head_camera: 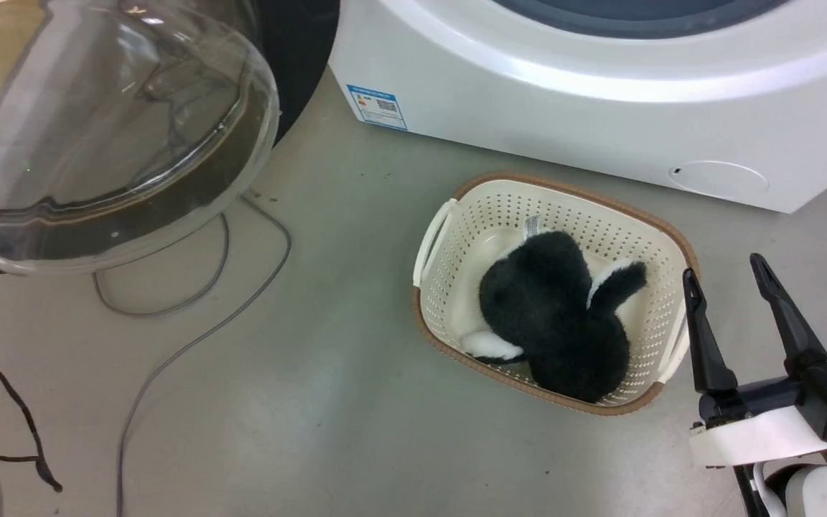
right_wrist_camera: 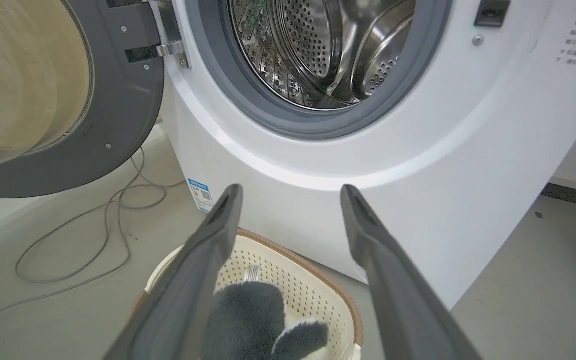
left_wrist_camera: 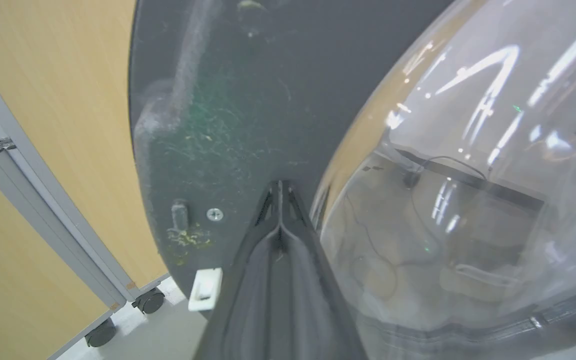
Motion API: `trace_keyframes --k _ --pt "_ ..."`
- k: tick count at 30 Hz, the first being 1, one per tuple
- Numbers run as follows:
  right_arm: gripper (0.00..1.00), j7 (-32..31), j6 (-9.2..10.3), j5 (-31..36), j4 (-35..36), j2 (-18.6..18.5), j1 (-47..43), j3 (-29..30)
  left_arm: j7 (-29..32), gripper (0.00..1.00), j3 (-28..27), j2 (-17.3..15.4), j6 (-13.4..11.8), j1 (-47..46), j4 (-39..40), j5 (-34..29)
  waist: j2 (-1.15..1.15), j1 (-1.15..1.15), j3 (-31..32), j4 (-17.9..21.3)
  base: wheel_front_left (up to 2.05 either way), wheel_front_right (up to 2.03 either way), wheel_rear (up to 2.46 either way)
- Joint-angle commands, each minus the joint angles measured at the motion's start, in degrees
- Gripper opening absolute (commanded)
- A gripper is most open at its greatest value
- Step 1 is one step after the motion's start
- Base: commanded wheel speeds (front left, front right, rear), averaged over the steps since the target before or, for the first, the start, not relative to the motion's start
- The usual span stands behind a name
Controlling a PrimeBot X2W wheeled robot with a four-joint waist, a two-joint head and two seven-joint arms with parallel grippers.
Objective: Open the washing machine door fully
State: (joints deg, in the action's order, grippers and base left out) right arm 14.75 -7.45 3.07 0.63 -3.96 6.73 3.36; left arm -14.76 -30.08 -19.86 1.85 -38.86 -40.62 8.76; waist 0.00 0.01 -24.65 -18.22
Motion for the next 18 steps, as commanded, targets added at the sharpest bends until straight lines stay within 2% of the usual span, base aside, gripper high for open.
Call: trace_keyframes --k 1,6,18 --pt "1.00 0.2 -0.03 0.3 0.3 -0.3 0.9 0.1 -0.2 0.00 -0.3 -0.7 -0.4 -0.9 -0.5 -0.2 0.00 -0.01 0.1 0.2 0.00 0.00 0.00" --pt "1.00 0.2 -0.03 0.2 -0.1 -0.1 0.5 0.5 -0.2 0.00 -0.1 -0.9 0.0 -1.4 -0.9 -0.7 0.00 -0.01 0.9 0.1 0.00 0.00 0.00" --pt "1.00 0.2 -0.03 0.0 -0.4 0.7 -0.3 1.1 -0.2 0.00 0.5 2.8 1.7 3.2 5.9 -2.8 0.00 -0.01 6.6 -1.0 0.00 0.00 0.00"
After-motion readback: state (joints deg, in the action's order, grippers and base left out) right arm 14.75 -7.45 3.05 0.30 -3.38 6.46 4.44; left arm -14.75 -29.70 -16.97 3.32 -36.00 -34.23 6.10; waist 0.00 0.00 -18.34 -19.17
